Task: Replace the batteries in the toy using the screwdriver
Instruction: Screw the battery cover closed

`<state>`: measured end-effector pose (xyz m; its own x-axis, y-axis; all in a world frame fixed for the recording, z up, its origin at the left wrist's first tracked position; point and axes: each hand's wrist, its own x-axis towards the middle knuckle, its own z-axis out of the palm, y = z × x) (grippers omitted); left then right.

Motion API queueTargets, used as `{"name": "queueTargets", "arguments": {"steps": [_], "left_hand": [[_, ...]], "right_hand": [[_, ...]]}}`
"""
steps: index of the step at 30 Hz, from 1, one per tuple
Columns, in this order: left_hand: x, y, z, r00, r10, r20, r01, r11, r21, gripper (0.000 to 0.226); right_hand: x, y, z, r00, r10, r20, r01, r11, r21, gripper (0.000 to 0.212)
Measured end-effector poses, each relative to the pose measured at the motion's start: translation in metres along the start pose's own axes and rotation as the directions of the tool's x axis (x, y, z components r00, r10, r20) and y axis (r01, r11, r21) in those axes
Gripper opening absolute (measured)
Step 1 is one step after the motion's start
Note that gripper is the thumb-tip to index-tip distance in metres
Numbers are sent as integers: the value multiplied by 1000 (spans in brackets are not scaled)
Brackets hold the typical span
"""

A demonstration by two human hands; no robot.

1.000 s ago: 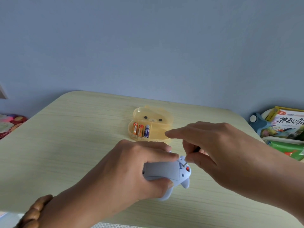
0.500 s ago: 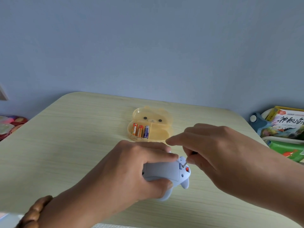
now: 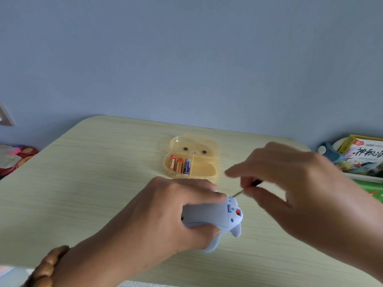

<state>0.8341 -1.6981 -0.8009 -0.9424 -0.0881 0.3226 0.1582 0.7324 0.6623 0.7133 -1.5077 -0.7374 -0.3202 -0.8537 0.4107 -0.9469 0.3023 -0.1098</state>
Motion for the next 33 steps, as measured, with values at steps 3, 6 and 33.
{"name": "queueTargets", "arguments": {"steps": [3,6,33], "left_hand": [[0,-3,0,1000,-13,13,13,1000,-23,56],[0,-7,1,1000,-10,26,11,1000,-25,53],[0,-10,-13,978,-141,156,171,964,-205,74]], "right_hand": [[-6,11,10,936,270,-226,-241,959,151,25],[-15,27,33,820,532,-210,-489,843,226,26],[-37,1,67,958,284,-49,-198,771,605,42]]}}
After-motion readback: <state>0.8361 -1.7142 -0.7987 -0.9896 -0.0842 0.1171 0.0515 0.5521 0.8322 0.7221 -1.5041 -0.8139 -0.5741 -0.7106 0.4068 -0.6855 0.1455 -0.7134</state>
